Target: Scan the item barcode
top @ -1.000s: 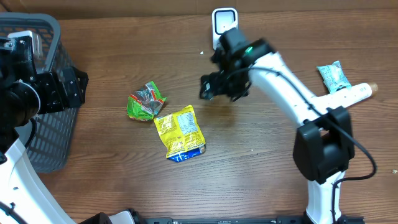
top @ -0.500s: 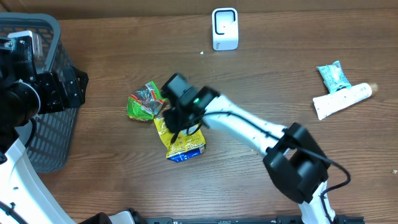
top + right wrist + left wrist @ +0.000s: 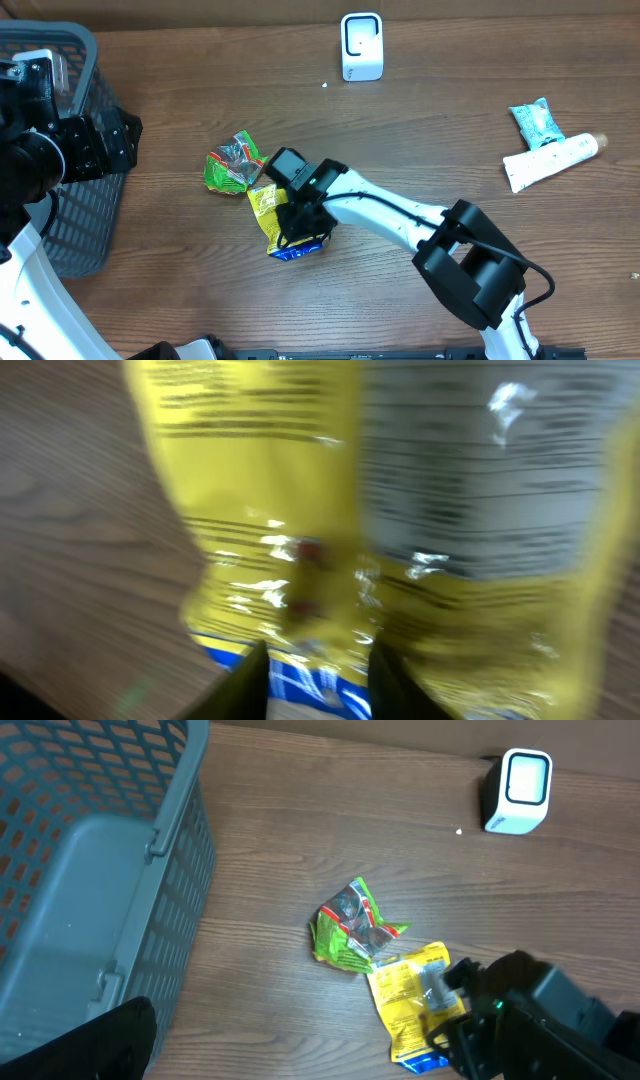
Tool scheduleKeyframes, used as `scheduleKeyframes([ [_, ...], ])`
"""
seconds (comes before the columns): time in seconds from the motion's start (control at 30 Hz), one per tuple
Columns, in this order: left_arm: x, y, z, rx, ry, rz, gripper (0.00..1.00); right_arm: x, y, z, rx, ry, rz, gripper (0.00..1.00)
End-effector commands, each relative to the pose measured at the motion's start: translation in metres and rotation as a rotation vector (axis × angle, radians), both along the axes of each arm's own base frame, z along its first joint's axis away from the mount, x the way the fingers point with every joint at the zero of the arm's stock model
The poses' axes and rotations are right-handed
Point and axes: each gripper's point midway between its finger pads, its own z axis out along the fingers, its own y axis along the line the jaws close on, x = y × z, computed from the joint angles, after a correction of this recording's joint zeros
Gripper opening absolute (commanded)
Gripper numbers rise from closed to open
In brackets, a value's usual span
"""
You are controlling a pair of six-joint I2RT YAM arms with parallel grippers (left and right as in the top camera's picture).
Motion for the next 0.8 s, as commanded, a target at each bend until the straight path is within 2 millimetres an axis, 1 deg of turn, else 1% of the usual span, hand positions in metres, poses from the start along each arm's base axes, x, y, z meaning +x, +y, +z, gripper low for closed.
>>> scheduleKeyframes([
  [0.0, 0.001, 0.000, 0.000, -0.001, -0.003, -0.011, 1.00, 0.024, -0.032, -0.005, -0.040, 0.048, -0.133, 0.39],
  [0.07, 0.001, 0.000, 0.000, -0.001, -0.003, -0.011, 1.00, 0.035, -0.045, -0.005, -0.036, 0.071, -0.166, 0.39],
  [0.13, 0.001, 0.000, 0.000, -0.001, -0.003, -0.012, 1.00, 0.040, -0.049, -0.007, -0.002, 0.101, -0.170, 0.39],
  [0.2, 0.001, 0.000, 0.000, -0.001, -0.003, -0.011, 1.00, 0.041, -0.049, -0.012, 0.005, 0.120, -0.177, 0.40],
  [0.23, 0.001, 0.000, 0.000, -0.001, -0.003, -0.012, 1.00, 0.040, -0.048, -0.016, 0.004, 0.131, -0.177, 0.45],
  [0.27, 0.001, 0.000, 0.000, -0.001, -0.003, -0.011, 1.00, 0.039, -0.046, -0.016, 0.016, 0.144, -0.173, 0.52],
  [0.3, 0.001, 0.000, 0.000, -0.001, -0.003, -0.011, 1.00, 0.037, -0.044, -0.017, 0.027, 0.157, -0.170, 0.56],
  [0.33, 0.001, 0.000, 0.000, -0.001, -0.003, -0.011, 1.00, 0.032, -0.037, -0.018, 0.053, 0.179, -0.158, 0.62],
  [0.5, 0.001, 0.000, 0.000, -0.001, -0.003, -0.012, 1.00, 0.026, -0.028, -0.025, 0.057, 0.199, -0.168, 0.75],
  [0.63, 0.001, 0.000, 0.000, -0.001, -0.003, -0.012, 1.00, 0.018, -0.019, -0.038, 0.039, 0.224, -0.193, 0.75],
  [0.7, 0.001, 0.000, 0.000, -0.001, -0.003, -0.012, 1.00, 0.014, -0.016, -0.044, 0.029, 0.232, -0.200, 0.73],
  [0.73, 0.001, 0.000, 0.000, -0.001, -0.003, -0.012, 1.00, 0.014, -0.014, -0.045, 0.029, 0.228, -0.197, 0.66],
  [0.77, 0.001, 0.000, 0.000, -0.001, -0.003, -0.011, 1.00, 0.015, -0.016, -0.048, 0.012, 0.221, -0.214, 0.50],
])
